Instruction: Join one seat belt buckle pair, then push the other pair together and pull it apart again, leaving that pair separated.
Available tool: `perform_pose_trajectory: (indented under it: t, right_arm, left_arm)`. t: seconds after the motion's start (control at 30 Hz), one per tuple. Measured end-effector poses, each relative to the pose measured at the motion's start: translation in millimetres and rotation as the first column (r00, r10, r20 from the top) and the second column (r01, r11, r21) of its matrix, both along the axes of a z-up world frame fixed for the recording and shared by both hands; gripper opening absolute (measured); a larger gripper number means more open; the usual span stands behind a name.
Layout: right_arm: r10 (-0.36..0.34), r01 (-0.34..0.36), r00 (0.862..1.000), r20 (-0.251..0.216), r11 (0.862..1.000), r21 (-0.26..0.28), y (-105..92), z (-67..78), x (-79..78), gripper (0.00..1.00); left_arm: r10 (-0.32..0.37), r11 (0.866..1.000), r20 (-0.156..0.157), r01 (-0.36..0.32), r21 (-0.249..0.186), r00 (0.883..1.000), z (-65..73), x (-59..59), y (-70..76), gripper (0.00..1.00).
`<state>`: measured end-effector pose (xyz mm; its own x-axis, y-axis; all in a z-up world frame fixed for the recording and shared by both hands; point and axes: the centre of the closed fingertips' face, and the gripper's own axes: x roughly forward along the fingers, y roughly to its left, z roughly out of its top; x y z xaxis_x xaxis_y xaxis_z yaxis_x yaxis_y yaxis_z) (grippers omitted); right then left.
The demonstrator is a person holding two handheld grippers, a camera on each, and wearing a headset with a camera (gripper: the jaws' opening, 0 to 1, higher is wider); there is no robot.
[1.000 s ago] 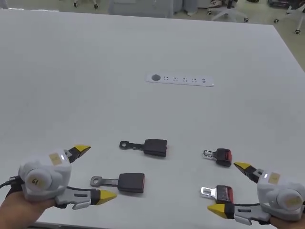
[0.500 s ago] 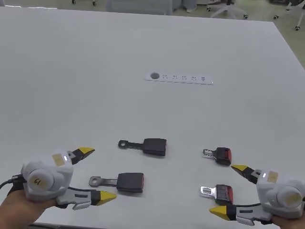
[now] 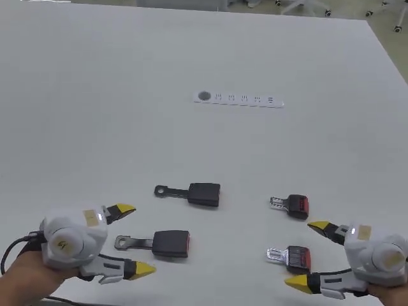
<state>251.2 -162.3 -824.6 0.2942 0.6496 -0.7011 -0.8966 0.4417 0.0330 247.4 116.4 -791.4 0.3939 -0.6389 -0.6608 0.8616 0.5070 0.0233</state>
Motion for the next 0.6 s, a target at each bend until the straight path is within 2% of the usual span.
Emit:
perform_pose_trajectory:
  t: [0.27, 0.6]
  right_arm:
    - [0.025, -0.025, 0.999, -0.032, 1.0, -0.011, -2.2, -6.0, -0.1, 0.77]
    - [0.054, -0.056, 0.996, -0.07, 0.998, -0.026, -5.5, -13.7, -1.5, 0.71]
  left_arm:
    - [-0.055, 0.998, -0.038, 0.057, 0.036, 0.998, -18.0, 0.5, -4.7, 0.71]
    - [-0.102, 0.993, -0.068, 0.105, 0.049, 0.992, -32.1, 5.4, -15.7, 0.66]
